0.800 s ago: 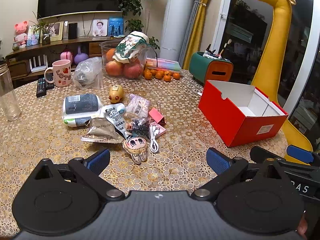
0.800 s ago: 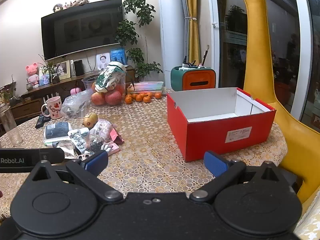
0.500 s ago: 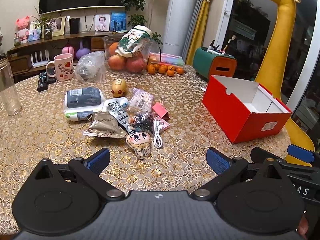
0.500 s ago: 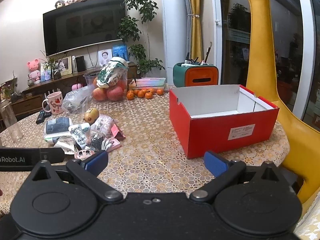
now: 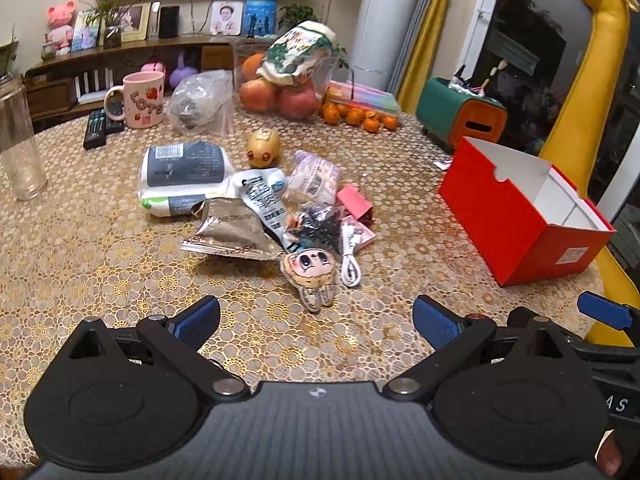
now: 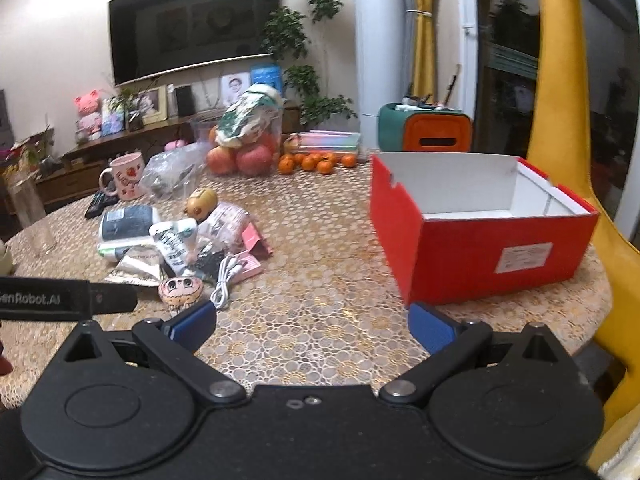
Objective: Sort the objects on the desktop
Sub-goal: 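Move both tools toward the cluttered pile of items on the table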
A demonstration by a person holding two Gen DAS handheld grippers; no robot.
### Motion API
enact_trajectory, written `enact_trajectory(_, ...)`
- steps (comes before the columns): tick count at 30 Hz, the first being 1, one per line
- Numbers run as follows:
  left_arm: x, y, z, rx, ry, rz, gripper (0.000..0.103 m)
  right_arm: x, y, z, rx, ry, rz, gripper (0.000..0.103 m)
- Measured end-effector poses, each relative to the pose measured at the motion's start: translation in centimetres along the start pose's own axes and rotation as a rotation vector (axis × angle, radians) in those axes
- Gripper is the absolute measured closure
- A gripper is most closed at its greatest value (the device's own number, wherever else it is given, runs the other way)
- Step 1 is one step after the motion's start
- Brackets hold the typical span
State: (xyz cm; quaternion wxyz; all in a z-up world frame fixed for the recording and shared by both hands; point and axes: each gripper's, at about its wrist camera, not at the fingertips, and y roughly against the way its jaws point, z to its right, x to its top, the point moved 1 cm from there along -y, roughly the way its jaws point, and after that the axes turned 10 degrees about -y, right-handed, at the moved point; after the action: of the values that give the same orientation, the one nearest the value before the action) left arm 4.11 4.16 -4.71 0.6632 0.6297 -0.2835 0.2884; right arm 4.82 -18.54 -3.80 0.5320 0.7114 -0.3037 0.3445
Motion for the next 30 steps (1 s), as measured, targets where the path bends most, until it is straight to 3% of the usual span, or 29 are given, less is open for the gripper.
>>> enact_trajectory(18, -0.6, -5.2, -2.1, 0.027, 0.018, -0.034, 0.000, 0.6, -7.5, -0.2, 0.021, 0.068, -0.083, 0.004)
enact_trajectory(30, -1.3, -7.9, -1.8, 0.051, -0.080, 0.013, 0.001, 1.6, -12.5, -2.0, 0.048, 0.124, -0.119, 0.008)
